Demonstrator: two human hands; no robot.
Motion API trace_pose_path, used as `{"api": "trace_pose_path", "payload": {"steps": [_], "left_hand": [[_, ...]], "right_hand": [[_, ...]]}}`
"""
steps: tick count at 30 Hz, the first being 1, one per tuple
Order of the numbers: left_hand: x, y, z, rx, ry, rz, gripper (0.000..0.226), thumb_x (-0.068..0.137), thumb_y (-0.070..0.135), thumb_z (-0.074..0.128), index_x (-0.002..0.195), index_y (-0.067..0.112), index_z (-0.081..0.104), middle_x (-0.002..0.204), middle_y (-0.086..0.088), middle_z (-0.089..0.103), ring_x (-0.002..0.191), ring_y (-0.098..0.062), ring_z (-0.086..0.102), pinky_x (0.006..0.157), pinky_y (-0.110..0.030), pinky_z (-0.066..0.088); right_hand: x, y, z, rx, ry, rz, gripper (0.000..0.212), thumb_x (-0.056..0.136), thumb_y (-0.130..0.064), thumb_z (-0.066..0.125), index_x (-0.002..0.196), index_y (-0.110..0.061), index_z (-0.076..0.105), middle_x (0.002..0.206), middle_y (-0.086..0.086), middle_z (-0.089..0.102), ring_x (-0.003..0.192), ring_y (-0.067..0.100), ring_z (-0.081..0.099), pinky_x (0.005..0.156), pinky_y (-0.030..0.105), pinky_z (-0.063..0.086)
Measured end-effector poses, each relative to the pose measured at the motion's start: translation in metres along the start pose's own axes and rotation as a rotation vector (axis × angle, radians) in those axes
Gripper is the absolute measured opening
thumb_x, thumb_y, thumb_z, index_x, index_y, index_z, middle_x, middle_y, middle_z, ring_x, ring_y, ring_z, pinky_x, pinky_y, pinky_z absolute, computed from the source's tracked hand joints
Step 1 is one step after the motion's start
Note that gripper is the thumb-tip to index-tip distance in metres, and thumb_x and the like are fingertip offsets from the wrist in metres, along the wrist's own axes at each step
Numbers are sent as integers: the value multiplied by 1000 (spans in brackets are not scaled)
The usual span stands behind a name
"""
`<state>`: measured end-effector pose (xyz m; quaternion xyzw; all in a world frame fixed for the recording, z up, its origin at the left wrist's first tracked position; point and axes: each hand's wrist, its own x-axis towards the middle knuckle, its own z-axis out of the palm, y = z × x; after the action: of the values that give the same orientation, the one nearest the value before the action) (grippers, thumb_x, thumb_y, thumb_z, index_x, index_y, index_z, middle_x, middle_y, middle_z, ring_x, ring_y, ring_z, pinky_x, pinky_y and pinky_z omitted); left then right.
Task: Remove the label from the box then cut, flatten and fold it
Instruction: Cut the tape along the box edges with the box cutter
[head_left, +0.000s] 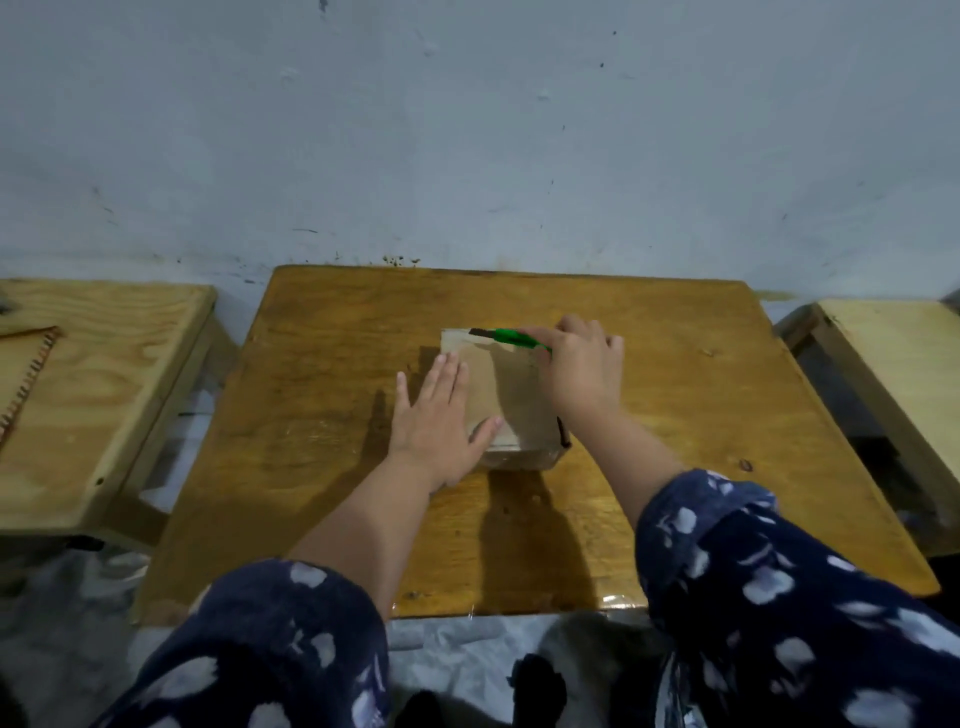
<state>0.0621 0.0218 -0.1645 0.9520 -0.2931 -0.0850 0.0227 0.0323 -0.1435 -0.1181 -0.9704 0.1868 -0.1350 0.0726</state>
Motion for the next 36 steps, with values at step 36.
{"api": "trace_pose_path", "payload": {"steps": [36], "left_hand": [[-2, 6, 2, -10, 51, -38, 83, 89, 67, 6, 152, 14, -5, 160, 0, -13, 146, -13, -16, 116, -55, -6]], "right_hand": [[34, 20, 16, -117, -69, -263, 42, 92, -14, 47, 129, -34, 55, 101, 4, 51, 96, 26, 43, 75, 37, 24]]}}
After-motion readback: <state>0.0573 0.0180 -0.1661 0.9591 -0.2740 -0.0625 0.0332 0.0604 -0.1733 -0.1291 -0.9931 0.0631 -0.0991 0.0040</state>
